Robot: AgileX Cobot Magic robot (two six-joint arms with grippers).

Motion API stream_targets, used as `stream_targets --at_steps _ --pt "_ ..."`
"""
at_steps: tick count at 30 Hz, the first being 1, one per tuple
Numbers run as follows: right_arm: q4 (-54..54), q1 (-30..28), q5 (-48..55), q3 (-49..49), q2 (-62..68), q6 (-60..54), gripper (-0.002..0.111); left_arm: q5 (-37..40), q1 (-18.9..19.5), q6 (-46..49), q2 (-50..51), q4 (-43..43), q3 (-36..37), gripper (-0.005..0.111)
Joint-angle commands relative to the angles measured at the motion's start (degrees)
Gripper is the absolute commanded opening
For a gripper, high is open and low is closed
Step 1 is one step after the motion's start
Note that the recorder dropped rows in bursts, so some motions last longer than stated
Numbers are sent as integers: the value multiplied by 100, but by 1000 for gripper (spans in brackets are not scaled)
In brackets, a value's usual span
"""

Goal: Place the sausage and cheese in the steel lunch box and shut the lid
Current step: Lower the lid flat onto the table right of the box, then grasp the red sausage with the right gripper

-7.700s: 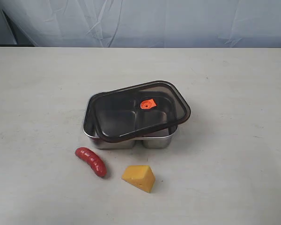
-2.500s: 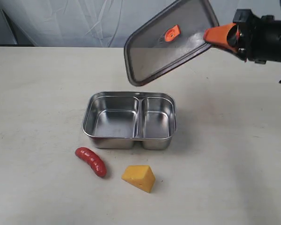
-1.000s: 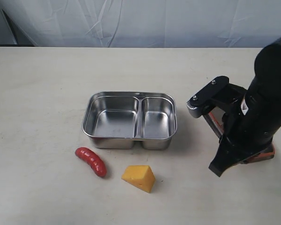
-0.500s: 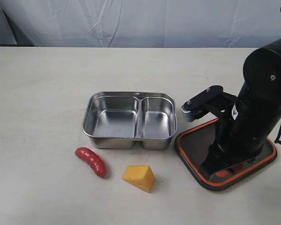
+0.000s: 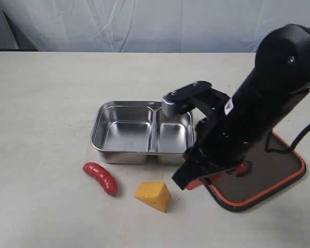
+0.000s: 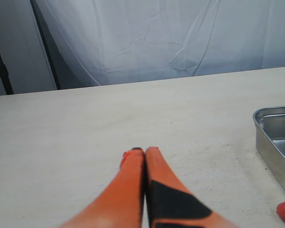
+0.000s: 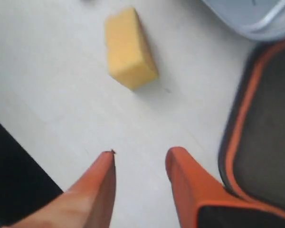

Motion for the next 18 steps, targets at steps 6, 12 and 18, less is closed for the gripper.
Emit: stream_targets --at_steps 6,12,18 --pt "48 1139 -1370 -976 548 -106 61 -37 1 -1 -31 11 20 0" --pt "60 1498 -1465 -1750 1995 308 61 -37 1 -1 -31 11 20 0" --pt "-164 1666 -1530 -2242 2878 1500 54 -37 1 -1 -31 11 20 0"
